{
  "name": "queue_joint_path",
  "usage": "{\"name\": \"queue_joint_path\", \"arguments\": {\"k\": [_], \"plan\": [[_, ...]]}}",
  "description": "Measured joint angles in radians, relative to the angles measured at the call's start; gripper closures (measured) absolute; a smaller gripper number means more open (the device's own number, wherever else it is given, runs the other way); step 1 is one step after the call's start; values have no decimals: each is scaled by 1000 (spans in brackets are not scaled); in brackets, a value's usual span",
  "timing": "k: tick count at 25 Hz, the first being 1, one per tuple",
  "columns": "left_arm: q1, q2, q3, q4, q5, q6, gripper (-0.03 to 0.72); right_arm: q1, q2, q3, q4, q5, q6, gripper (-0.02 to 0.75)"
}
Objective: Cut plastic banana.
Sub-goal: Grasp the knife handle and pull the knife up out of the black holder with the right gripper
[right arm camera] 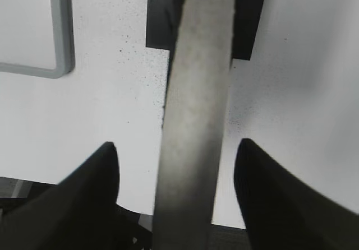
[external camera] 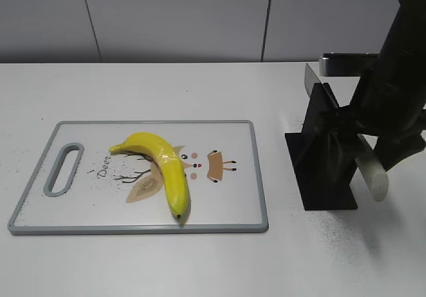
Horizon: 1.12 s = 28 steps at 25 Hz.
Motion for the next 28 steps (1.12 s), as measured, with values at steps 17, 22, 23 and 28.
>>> {"name": "queue_joint_path", "arguments": {"k": [17, 22, 23, 28], "plan": [[0, 0, 0, 0, 0, 0, 103, 0, -38, 0, 0, 25, 54, 577], [0, 0, 0, 0, 0, 0, 103, 0, -104, 0, 0, 26, 56, 576], [0, 0, 0, 0, 0, 0, 103, 0, -118, 0, 0, 26, 56, 576], [0, 0, 0, 0, 0, 0, 103, 0, -197, 0, -1, 27, 56, 576]]}}
